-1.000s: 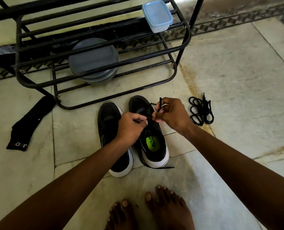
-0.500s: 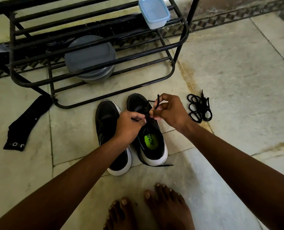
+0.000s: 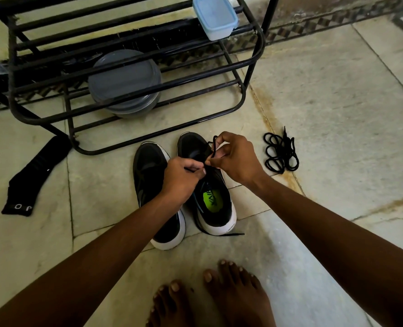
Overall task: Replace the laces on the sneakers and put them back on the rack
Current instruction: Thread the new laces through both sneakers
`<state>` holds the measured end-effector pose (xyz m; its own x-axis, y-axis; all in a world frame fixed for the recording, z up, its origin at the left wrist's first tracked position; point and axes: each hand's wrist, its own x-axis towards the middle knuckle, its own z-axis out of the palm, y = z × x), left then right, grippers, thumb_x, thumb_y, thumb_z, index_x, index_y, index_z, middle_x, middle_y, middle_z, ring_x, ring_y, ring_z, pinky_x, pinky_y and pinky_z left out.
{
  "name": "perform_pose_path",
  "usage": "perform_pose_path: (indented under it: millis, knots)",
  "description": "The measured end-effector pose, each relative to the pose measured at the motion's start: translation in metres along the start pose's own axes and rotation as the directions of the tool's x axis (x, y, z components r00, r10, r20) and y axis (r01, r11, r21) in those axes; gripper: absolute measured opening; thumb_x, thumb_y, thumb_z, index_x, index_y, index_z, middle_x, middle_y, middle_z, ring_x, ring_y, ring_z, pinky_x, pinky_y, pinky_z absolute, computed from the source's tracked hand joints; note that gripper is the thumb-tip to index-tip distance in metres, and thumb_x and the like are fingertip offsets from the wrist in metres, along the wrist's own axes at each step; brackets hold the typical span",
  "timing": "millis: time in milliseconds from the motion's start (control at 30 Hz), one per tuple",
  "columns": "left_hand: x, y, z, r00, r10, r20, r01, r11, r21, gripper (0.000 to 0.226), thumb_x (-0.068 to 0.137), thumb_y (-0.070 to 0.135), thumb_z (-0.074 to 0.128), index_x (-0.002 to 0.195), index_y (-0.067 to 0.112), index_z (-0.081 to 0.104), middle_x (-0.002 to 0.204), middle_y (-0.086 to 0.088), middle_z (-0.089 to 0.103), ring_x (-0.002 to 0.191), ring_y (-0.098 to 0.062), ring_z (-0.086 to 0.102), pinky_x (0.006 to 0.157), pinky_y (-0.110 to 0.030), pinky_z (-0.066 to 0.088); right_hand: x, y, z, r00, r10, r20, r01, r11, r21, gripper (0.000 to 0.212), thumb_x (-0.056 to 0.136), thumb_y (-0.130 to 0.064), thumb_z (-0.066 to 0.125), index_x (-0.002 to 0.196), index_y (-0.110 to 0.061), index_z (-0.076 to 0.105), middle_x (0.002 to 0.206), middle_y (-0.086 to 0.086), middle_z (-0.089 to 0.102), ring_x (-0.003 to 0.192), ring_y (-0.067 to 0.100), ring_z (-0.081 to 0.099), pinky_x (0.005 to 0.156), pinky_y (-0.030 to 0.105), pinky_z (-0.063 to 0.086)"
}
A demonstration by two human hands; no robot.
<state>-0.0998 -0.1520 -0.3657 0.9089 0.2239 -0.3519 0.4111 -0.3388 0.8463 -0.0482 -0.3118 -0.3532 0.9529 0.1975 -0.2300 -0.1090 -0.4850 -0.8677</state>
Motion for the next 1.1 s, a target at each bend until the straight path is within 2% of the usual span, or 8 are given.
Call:
perform_pose_path:
  millis: [400, 600, 700, 767, 800, 867, 933, 1100]
  knots:
    - [0.001, -0.005, -0.002, 0.998, 0.05, 0.033, -0.051, 0.998, 0.045, 0.026, 0.096, 0.006, 0.063, 0.079, 0.026, 0.064, 0.091, -0.002, 0.065, 0.084, -0.016, 0.063, 0.072, -0.029, 0.052, -0.051, 0.027, 0.031, 0.971, -0.176, -0.161, 0.164, 0.983, -0.088, 0.034, 0.084, -0.033, 0.077, 0.11, -0.015, 0.065, 0.107, -0.003, 0.064, 0.099, 0.008, 0.061, 0.086, 0.024, 0.052]
    - [-0.006, 0.025, -0.018, 0.997, 0.055, -0.062, -0.07, 0.957, -0.282, 0.022, 0.104, -0.001, 0.044, 0.091, 0.015, 0.053, 0.094, -0.004, 0.074, 0.098, -0.021, 0.071, 0.086, -0.028, 0.054, -0.057, 0.029, 0.036, 0.958, -0.241, -0.158, 0.215, 0.963, -0.165, 0.03, 0.085, -0.018, 0.059, 0.111, -0.006, 0.065, 0.112, 0.006, 0.063, 0.1, 0.015, 0.059, 0.087, 0.007, 0.039]
    - [-0.007, 0.039, -0.037, 0.993, 0.087, -0.08, -0.114, 0.889, -0.444, 0.019, 0.108, 0.002, 0.037, 0.096, 0.012, 0.047, 0.075, -0.006, 0.057, 0.074, -0.024, 0.066, 0.079, -0.041, 0.06, -0.056, 0.031, 0.036, 0.959, -0.236, -0.155, 0.213, 0.965, -0.152, 0.033, 0.08, -0.01, 0.059, 0.112, -0.005, 0.065, 0.113, 0.007, 0.062, 0.101, 0.016, 0.059, 0.088, 0.013, 0.045]
    - [-0.003, 0.043, -0.053, 0.903, 0.416, -0.11, -0.416, 0.909, 0.026, 0.011, 0.108, 0.012, 0.041, 0.1, 0.014, 0.048, 0.08, -0.002, 0.051, 0.069, -0.016, 0.053, 0.064, -0.035, 0.05, -0.055, 0.032, 0.037, 0.962, -0.225, -0.152, 0.203, 0.968, -0.149, 0.034, 0.079, -0.008, 0.059, 0.113, -0.006, 0.064, 0.114, 0.006, 0.061, 0.101, 0.017, 0.059, 0.088, 0.017, 0.047]
    - [-0.001, 0.042, -0.062, 0.809, 0.588, 0.013, -0.549, 0.746, 0.377, 0.007, 0.106, 0.019, 0.046, 0.103, 0.015, 0.05, 0.089, -0.001, 0.052, 0.075, -0.014, 0.051, 0.063, -0.032, 0.045, -0.056, 0.031, 0.037, 0.965, -0.216, -0.149, 0.195, 0.97, -0.144, 0.034, 0.079, -0.007, 0.059, 0.113, -0.007, 0.064, 0.114, 0.006, 0.06, 0.101, 0.016, 0.058, 0.087, 0.015, 0.046]
    - [0.009, 0.038, -0.076, 0.739, 0.598, 0.311, -0.559, 0.285, 0.779, 0.025, 0.098, 0.04, 0.06, 0.113, 0.02, 0.06, 0.11, 0.0, 0.053, 0.093, -0.017, 0.049, 0.067, -0.03, 0.041, -0.057, 0.03, 0.038, 0.968, -0.202, -0.15, 0.183, 0.974, -0.134, 0.034, 0.078, -0.004, 0.06, 0.112, -0.007, 0.064, 0.114, 0.005, 0.06, 0.1, 0.014, 0.057, 0.086, 0.006, 0.041]
    - [0.015, 0.034, -0.085, 0.787, 0.484, 0.383, -0.52, 0.185, 0.834, 0.03, 0.092, 0.048, 0.066, 0.113, 0.027, 0.07, 0.115, 0.007, 0.06, 0.1, -0.019, 0.044, 0.073, -0.032, 0.035, -0.056, 0.031, 0.038, 0.968, -0.201, -0.149, 0.182, 0.975, -0.129, 0.034, 0.078, -0.003, 0.061, 0.112, -0.007, 0.064, 0.114, 0.005, 0.059, 0.1, 0.014, 0.057, 0.085, 0.003, 0.038]
    - [0.006, 0.036, -0.089, 0.908, 0.354, 0.226, -0.394, 0.905, 0.164, 0.02, 0.101, 0.019, 0.059, 0.085, 0.023, 0.071, 0.1, 0.011, 0.076, 0.103, -0.019, 0.06, 0.094, -0.039, 0.048, -0.056, 0.031, 0.04, 0.973, -0.177, -0.151, 0.158, 0.979, -0.128, 0.034, 0.08, 0.001, 0.064, 0.112, -0.008, 0.063, 0.116, 0.004, 0.058, 0.102, 0.014, 0.056, 0.085, 0.004, 0.04]
